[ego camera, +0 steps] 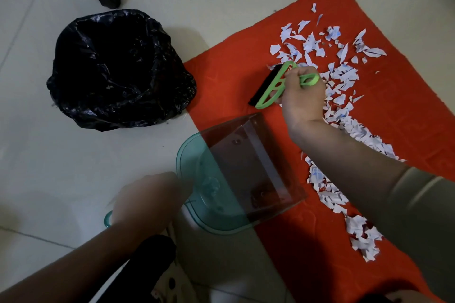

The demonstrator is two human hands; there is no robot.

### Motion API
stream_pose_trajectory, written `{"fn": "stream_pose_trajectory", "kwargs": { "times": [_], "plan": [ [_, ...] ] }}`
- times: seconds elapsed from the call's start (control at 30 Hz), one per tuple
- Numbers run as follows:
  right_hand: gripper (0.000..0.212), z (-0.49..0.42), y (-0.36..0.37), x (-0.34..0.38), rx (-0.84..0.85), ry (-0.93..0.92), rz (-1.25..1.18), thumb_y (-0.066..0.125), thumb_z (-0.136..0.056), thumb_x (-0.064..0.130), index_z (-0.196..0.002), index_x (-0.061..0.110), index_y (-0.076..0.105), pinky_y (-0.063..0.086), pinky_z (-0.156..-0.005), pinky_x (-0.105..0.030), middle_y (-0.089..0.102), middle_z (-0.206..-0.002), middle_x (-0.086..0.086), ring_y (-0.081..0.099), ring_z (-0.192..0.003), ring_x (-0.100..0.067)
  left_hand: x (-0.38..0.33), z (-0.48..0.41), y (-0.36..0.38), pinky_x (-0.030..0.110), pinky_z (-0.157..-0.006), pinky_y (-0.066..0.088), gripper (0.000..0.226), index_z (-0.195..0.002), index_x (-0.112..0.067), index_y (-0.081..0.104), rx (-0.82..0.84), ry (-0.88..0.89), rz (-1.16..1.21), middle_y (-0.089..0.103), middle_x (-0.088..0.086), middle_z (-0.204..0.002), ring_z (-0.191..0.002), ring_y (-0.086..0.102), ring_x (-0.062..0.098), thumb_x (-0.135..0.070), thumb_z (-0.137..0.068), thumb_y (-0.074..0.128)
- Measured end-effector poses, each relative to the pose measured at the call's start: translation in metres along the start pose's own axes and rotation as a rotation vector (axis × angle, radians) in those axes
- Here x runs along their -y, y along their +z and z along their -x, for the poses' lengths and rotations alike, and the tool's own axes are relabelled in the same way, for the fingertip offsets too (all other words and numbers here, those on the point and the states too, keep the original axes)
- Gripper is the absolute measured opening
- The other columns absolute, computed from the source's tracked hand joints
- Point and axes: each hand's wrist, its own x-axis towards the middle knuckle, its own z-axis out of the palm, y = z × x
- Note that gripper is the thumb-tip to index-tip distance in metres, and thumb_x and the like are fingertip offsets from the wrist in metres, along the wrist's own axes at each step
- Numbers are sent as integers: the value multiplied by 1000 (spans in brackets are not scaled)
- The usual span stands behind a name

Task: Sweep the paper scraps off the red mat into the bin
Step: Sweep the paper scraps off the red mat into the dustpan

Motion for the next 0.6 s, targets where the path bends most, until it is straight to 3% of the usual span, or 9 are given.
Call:
{"fn": "stream_pose_trajectory", "kwargs": {
  "times": [0.1,0.23,0.37,0.5,0.6],
  "plan": [
    [13,-5,-11,-5,-99,-22,116,47,-98,16,-87,14,52,51,-55,-25,57,-72,-2,59,-56,-5,1,1,0,24,-47,32,54,-60,-21,43,-6,-5,-2,53,-4,-56,-51,50,8,-65,-91,36],
    [14,-11,-28,2,-234,-71,97,48,-96,24,-84,21,52,52,-60,-34,60,-85,-17,62,-71,-25,0,2,0,24,-46,32,54,-60,-21,44,-9,-9,-1,53,-5,-55,-51,50,7,-64,-91,36],
    [10,-3,-25,6,-106,-68,-5,49,-97,12,-87,13,52,49,-53,-20,57,-74,-3,58,-57,0,-3,1,-1,24,-47,33,54,-60,-21,45,-9,-10,17,54,-5,-55,-51,51,8,-64,-91,37],
    [13,0,-20,-5,31,15,55,54,-95,13,-82,17,56,60,-66,-36,67,-89,-12,70,-80,-28,-5,2,-2,24,-48,34,54,-60,-20,45,6,-36,40,55,-4,-57,-52,51,8,-63,-92,37],
    [10,-6,-32,-7,-92,7,145,54,-94,14,-85,13,59,54,-55,-30,63,-72,-2,64,-60,-10,-6,4,-1,23,-48,34,53,-60,-20,46,-2,-39,57,54,-4,-56,-51,52,8,-61,-92,39]
  ]
}}
